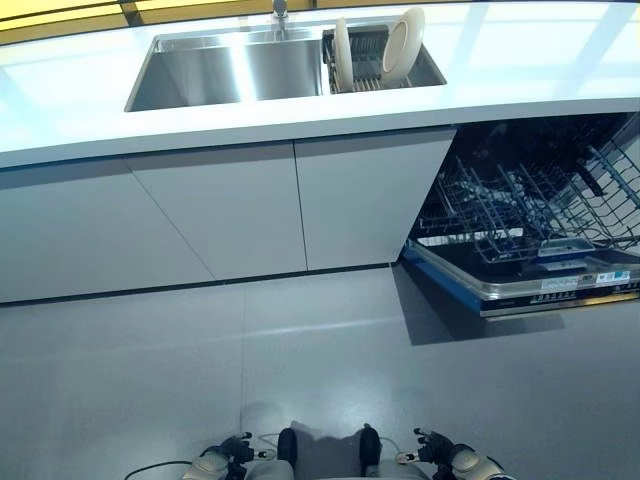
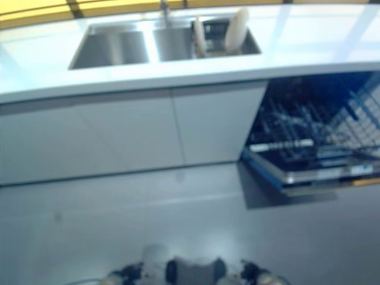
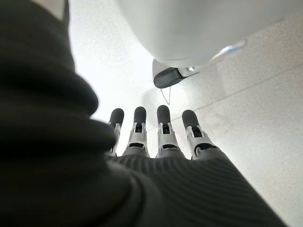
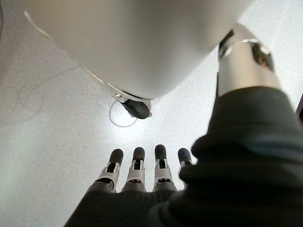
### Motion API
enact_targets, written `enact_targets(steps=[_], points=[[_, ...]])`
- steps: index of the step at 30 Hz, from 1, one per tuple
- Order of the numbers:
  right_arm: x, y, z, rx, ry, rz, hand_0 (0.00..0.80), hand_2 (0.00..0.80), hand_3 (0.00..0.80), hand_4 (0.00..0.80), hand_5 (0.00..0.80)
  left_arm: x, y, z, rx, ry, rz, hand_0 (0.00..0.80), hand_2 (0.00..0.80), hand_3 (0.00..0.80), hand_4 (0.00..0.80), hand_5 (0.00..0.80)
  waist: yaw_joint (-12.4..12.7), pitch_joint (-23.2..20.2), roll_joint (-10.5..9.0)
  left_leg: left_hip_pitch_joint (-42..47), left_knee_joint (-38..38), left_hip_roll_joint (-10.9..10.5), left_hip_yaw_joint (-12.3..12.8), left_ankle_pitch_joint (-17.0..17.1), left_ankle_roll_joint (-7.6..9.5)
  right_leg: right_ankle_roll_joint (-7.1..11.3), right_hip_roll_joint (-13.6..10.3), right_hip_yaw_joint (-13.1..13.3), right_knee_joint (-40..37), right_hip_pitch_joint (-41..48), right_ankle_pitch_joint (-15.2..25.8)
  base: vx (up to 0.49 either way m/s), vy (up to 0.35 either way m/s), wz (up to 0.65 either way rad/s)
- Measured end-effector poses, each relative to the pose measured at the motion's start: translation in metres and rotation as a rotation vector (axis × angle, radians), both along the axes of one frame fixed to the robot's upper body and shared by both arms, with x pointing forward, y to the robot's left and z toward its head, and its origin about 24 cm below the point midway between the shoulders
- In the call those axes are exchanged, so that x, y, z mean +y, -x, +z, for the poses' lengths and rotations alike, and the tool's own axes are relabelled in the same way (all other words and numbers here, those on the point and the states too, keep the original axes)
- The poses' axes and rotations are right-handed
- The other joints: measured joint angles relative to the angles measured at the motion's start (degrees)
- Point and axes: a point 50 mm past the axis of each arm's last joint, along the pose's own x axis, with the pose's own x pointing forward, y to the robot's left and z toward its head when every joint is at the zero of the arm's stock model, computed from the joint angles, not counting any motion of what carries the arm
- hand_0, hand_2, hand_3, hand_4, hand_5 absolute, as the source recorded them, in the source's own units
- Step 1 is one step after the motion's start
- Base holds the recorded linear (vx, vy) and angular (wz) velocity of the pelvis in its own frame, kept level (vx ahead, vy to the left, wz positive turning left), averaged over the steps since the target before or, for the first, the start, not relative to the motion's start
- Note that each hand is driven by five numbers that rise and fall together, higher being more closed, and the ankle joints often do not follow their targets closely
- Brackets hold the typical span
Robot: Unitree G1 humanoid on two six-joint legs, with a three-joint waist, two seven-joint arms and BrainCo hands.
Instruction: Take plates into dishwasher
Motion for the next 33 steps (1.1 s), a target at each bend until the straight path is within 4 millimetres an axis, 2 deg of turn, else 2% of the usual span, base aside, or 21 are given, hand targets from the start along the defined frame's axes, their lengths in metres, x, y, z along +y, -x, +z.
enact_targets(steps=[13,14,18,21,25,30,33], points=[[0.002,-0.001,0.001,-0.028,-0.033,-0.022,0.0,0.0,0.0,0.0,0.0,0.0,-0.002,0.001,-0.008,-0.002,-0.01,0.0,0.0,0.0,0.0,0.0,0.0,-0.4,-0.28,1.8,-0.1,0.0,-0.4,0.0,0.01,-0.03,0.0,-0.4,-0.1,1.9,-0.1,0.006,0.003,0.01],[0.005,-0.003,0.002,-0.053,-0.079,-0.04,0.0,0.0,0.0,0.0,0.0,0.0,-0.001,0.0,-0.002,-0.005,-0.008,0.0,0.0,0.0,0.0,0.0,0.0,-0.7,-0.46,1.8,-0.1,0.0,-0.5,0.0,0.01,-0.04,0.0,-0.5,-0.1,2.0,-0.1,0.0,0.0,0.0],[0.029,-0.034,0.021,-0.238,-0.316,-0.006,0.0,0.0,0.0,0.0,0.0,0.001,0.005,-0.001,0.01,-0.005,-0.004,0.0,0.0,0.0,0.0,0.0,-0.1,-2.6,-0.93,2.8,-0.3,0.0,-0.5,0.0,0.03,-0.06,0.0,-0.5,-0.1,2.9,-0.2,0.0,0.0,0.0],[0.057,-0.071,0.058,-0.433,-0.509,0.1,0.0,0.0,0.0,0.0,0.0,0.0,0.008,-0.001,0.012,-0.002,-0.005,0.0,0.0,0.0,0.0,0.0,-0.1,-4.0,-1.17,3.8,-0.3,0.0,-0.5,0.0,0.04,-0.04,0.0,-0.5,-0.2,3.8,-0.2,0.0,0.0,0.0],[0.088,-0.112,0.126,-0.673,-0.702,0.217,0.0,0.0,0.0,0.0,0.0,0.0,0.011,-0.002,0.022,-0.004,-0.013,0.0,0.0,0.0,0.0,0.0,-0.1,-5.7,-1.47,4.2,-0.4,-0.1,-0.5,-0.1,0.12,-0.02,0.0,-0.5,-0.2,4.1,-0.2,0.04,0.046,0.01],[0.113,-0.147,0.23,-1.03,-0.896,0.34,0.0,0.0,0.0,0.0,0.0,0.001,0.016,-0.003,0.047,-0.012,-0.012,0.0,0.0,0.0,0.0,0.0,-0.2,-6.1,-1.5,5.5,-0.6,-0.2,0.3,0.0,0.1,0.21,-0.2,0.3,-0.2,5.1,0.0,0.061,0.084,-0.07],[0.113,-0.173,0.296,-1.276,-0.913,0.326,0.0,0.0,0.0,0.0,0.0,0.001,0.016,-0.003,0.056,-0.013,-0.014,0.0,0.0,0.0,0.0,0.0,-0.1,-6.4,-1.43,6.3,-0.7,-0.3,0.7,-0.1,0.19,0.44,-0.3,0.7,-0.2,5.6,0.0,0.065,0.112,-0.08]])
